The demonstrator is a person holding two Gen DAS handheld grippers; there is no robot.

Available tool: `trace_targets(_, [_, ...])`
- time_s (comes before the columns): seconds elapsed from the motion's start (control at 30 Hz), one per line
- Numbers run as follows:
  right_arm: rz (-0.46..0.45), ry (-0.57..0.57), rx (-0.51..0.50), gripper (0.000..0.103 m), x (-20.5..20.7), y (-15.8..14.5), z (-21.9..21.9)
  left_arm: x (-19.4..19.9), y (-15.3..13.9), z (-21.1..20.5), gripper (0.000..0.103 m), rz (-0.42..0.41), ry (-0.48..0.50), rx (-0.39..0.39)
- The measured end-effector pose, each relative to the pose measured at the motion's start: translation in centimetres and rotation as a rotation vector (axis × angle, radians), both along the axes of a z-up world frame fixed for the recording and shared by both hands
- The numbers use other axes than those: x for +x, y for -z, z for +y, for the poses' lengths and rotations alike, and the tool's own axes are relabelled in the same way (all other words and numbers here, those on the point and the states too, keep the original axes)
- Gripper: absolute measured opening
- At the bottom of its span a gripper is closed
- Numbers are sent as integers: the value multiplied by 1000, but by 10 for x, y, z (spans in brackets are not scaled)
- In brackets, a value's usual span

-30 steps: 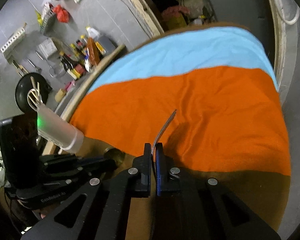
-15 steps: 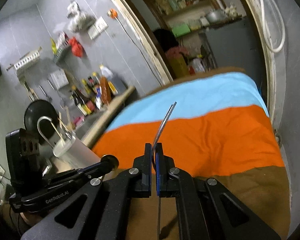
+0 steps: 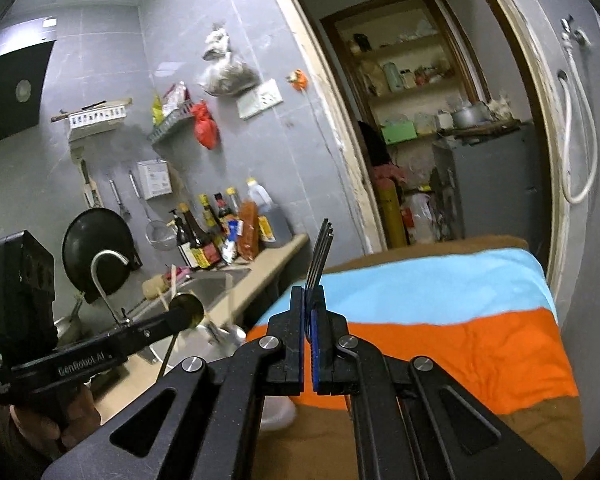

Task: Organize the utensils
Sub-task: 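Lift the gold spoon and steel fork and carry them over the white basket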

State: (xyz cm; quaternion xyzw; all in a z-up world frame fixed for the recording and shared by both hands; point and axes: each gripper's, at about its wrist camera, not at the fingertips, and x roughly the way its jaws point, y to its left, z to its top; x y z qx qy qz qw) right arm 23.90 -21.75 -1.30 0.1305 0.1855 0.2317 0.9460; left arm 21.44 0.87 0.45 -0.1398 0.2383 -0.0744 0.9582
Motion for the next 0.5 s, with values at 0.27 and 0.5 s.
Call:
trace_targets(0.27, [-59,-35,40,3,-6,-34,39,-4,-9,72,3,-56,-97,-108])
trace_targets(0.5, [-106,-57,58,3,-15,-51,66,0,1,122,3,-68,-157,-225])
